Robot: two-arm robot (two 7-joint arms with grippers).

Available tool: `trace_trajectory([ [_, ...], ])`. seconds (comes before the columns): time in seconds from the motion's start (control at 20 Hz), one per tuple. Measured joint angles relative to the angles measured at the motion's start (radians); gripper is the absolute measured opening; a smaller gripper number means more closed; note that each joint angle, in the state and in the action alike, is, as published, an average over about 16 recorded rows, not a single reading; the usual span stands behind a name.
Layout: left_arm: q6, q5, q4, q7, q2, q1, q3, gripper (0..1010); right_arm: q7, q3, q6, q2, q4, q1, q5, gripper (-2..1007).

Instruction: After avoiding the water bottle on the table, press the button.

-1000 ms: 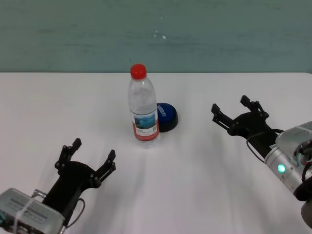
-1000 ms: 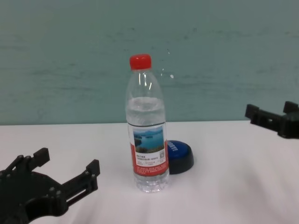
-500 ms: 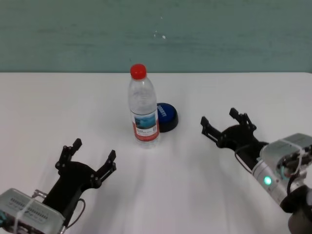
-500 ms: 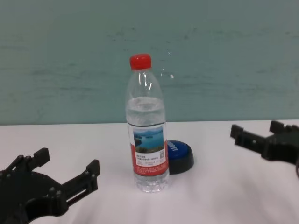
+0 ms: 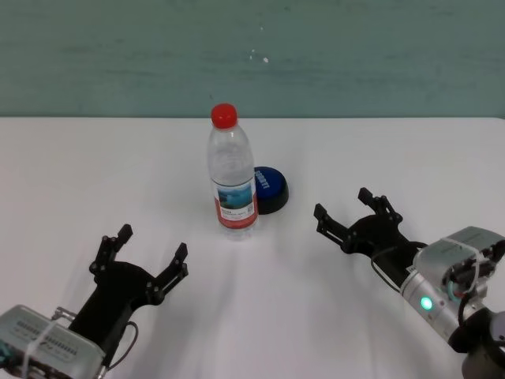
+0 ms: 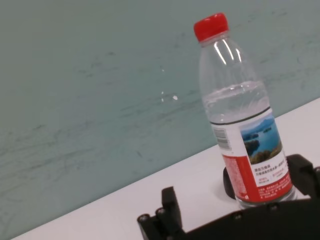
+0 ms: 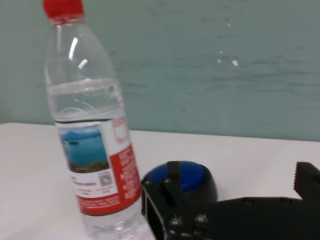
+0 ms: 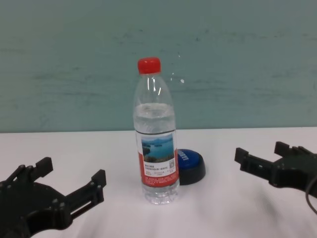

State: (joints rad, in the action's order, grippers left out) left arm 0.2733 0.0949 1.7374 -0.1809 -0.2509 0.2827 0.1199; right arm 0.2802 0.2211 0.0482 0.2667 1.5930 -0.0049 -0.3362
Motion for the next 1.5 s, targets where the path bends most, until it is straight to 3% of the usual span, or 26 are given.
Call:
trace_trajectory([
  [0.3, 0.0, 0.0, 0.0, 0.0, 0.0, 0.0, 0.0, 1000, 0.011, 0.005, 0.039, 0.001, 0.002, -0.015, 0.004, 1004],
  [0.75, 0.0, 0.0, 0.0, 0.0, 0.0, 0.0, 0.0, 1000, 0.002, -0.001, 0.084, -0.007, 0.011, -0.051, 0.027, 1004],
  [1.5, 0.0, 0.0, 0.0, 0.0, 0.0, 0.0, 0.0, 1000, 0.033, -0.008, 0.05, 0.017, 0.027, -0.082, 0.002, 1004],
])
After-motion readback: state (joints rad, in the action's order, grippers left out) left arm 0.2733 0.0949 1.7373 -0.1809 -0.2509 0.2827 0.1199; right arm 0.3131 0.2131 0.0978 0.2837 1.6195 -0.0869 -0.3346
